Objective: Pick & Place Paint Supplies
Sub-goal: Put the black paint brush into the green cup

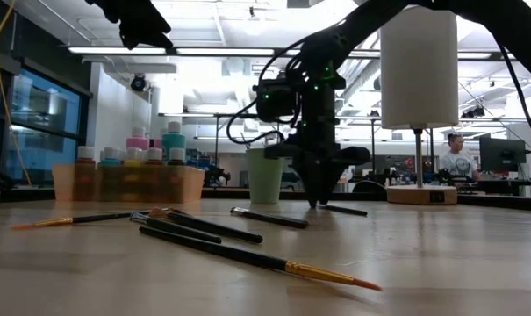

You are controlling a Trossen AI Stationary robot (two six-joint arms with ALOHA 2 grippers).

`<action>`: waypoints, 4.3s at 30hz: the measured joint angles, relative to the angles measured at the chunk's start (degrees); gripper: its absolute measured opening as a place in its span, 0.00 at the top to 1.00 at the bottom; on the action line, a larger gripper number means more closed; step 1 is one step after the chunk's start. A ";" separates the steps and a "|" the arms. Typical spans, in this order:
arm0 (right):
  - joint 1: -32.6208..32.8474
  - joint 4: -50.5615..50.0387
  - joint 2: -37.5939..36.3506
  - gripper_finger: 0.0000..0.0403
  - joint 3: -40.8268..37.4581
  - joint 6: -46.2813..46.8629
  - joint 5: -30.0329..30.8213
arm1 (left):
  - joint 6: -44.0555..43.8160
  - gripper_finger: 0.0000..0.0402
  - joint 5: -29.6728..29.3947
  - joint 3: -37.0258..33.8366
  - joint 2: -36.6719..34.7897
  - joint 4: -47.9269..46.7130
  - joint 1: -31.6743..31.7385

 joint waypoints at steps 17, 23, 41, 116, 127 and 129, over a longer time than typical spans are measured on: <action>-0.22 1.88 -0.06 0.99 -0.82 -1.72 -3.31 | 0.00 0.50 0.00 0.00 0.00 -0.76 0.00; -0.15 2.12 -1.79 0.99 -1.09 -1.81 -3.93 | 0.00 0.50 -0.02 0.00 0.00 -0.81 0.00; 2.80 10.06 -14.44 0.99 -0.95 1.22 3.99 | -0.01 0.50 -0.02 0.00 0.00 -0.81 0.00; 12.20 9.35 -31.01 0.72 -11.34 -3.43 22.66 | -12.57 0.50 0.00 0.00 0.40 -7.20 -0.02; 18.91 16.12 -46.04 0.72 -27.48 2.58 23.72 | -29.23 0.50 -0.80 0.00 7.61 -12.05 -7.84; 20.00 14.56 -47.81 0.72 -27.51 2.29 24.16 | -33.68 0.50 -1.94 0.00 9.52 -12.94 -11.09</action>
